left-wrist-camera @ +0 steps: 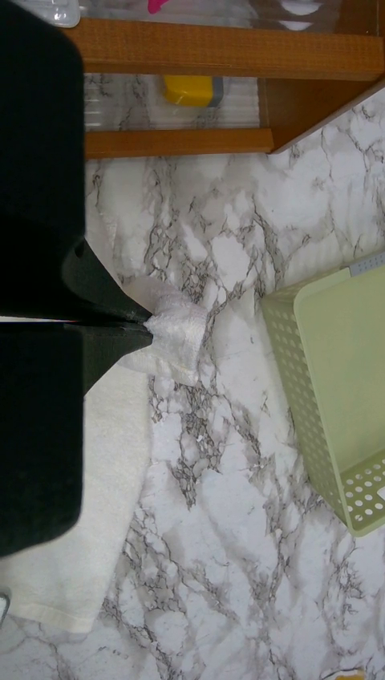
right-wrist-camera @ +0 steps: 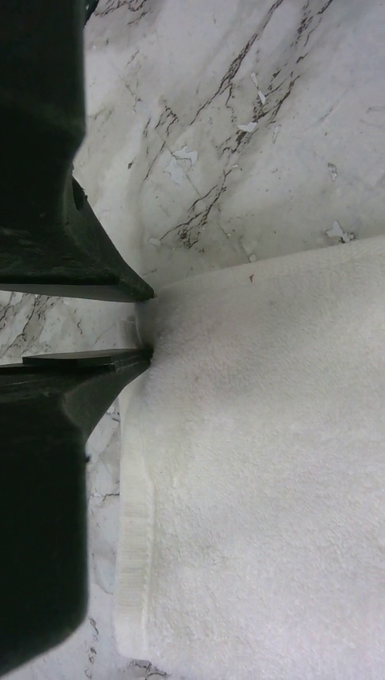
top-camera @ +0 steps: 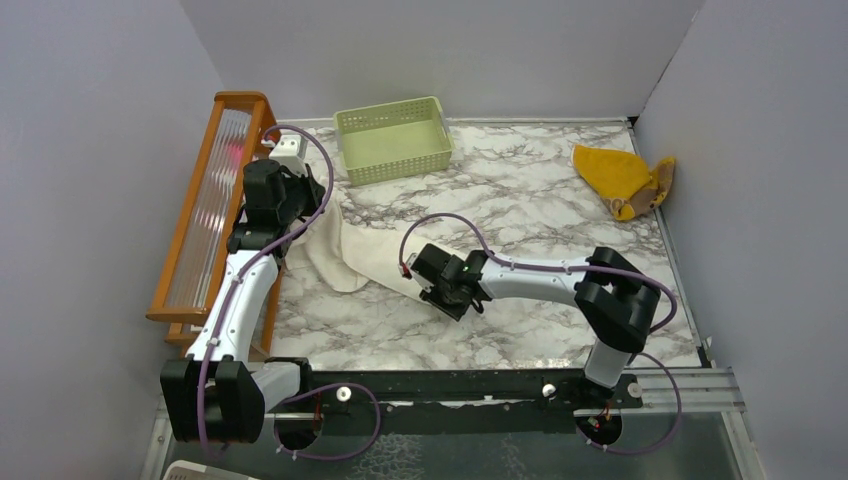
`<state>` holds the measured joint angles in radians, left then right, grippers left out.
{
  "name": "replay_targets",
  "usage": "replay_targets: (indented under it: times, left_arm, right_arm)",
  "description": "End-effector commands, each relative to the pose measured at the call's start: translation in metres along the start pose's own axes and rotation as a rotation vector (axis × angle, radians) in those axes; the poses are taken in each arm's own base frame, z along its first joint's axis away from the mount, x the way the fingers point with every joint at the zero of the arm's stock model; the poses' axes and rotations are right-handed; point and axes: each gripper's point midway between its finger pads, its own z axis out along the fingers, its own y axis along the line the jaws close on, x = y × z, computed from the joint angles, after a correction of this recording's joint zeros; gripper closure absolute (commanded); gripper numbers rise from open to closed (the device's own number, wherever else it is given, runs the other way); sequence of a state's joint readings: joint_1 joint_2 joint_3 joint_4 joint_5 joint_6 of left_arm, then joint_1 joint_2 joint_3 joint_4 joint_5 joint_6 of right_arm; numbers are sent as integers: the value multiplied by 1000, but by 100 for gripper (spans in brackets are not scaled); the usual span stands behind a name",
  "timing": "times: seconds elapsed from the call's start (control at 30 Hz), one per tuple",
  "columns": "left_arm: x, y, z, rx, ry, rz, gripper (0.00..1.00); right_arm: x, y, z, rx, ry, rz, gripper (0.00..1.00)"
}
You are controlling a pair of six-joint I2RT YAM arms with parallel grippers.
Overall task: Roll the towels
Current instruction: Flatten out the towel at the center of the board.
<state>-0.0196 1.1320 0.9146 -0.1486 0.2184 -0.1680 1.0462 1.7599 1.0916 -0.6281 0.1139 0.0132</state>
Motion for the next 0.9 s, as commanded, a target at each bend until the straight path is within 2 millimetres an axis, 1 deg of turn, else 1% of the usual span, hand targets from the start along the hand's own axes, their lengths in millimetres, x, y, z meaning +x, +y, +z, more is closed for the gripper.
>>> replay_targets:
  times: [0.0, 0.07, 0.17, 0.2, 0.27, 0.3, 0.43, 0.57, 0.6, 0.67, 0.8, 0.87]
  left_arm:
    - [-2, -1, 1, 18, -10, 12, 100]
    - [-2, -1, 1, 20, -10, 15, 100]
    - [0, 0, 2, 18, -3, 13, 100]
    - [1, 0, 2, 19, -2, 14, 100]
    - [1, 0, 3, 20, -2, 14, 100]
    - [1, -1, 3, 23, -2, 15, 100]
    - [2, 0, 3, 22, 1, 15, 100]
    - [3, 0, 3, 23, 4, 16, 100]
    - [3, 0, 3, 23, 5, 15, 100]
    - [3, 0, 4, 24, 6, 14, 100]
    - [3, 0, 4, 25, 6, 14, 100]
    - [3, 0, 4, 25, 6, 15, 100]
  right_arm:
    - [-18, -9, -1, 54, -45, -1, 72]
    - [-20, -10, -3, 57, -47, -2, 72]
    - [-22, -11, -3, 63, -48, -3, 67]
    - [-23, -11, -3, 65, -49, -4, 64]
    - [-23, -11, -2, 67, -47, -4, 54]
    - [-22, -11, -1, 66, -47, -5, 51]
    - [-21, -8, 6, 53, -36, -7, 48]
    - [-21, -6, 7, 42, -32, -5, 48]
    - [-21, -6, 7, 41, -33, -6, 48]
    - [-21, -6, 8, 41, -32, -6, 52]
    - [-21, -6, 8, 43, -35, -2, 71]
    - [-21, -7, 8, 49, -32, -1, 77]
